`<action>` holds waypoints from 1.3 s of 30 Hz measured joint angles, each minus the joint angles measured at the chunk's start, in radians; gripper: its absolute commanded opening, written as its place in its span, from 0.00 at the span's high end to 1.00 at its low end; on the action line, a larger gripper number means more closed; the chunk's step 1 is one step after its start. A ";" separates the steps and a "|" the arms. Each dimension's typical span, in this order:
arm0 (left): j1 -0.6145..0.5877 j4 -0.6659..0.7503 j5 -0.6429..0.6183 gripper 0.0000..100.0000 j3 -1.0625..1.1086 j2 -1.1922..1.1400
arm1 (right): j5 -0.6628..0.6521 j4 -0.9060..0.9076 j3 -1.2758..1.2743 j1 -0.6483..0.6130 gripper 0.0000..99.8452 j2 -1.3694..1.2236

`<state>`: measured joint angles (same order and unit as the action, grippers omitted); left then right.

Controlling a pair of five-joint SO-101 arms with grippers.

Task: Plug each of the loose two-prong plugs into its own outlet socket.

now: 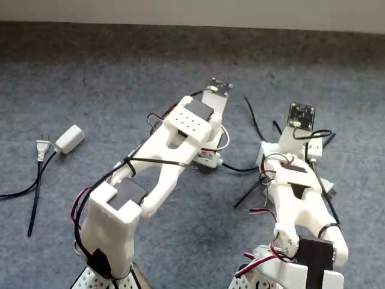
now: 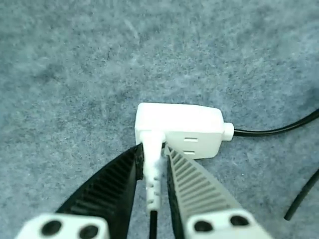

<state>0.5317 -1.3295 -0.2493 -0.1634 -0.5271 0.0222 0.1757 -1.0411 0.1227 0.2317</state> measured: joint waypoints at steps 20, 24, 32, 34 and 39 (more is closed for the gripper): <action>0.003 -0.032 0.002 0.82 -0.121 -0.103 | 0.011 0.000 0.000 0.000 0.99 0.000; -0.021 -0.049 0.000 0.82 -0.201 -0.118 | 0.014 0.000 0.000 0.000 0.99 0.000; -0.081 -0.252 -0.002 0.82 -0.649 -0.140 | 0.014 0.000 0.000 0.000 0.99 0.000; -0.101 -0.288 -0.002 0.82 -0.806 -0.138 | 0.014 0.000 0.000 0.000 0.99 -0.020; -0.166 -0.364 -0.002 0.82 -1.132 -0.138 | 0.014 0.034 0.075 -0.003 0.99 -0.107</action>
<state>0.3659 -1.6932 -0.2509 -1.2958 -0.6651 0.0361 0.2094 -0.9659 0.1197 0.1243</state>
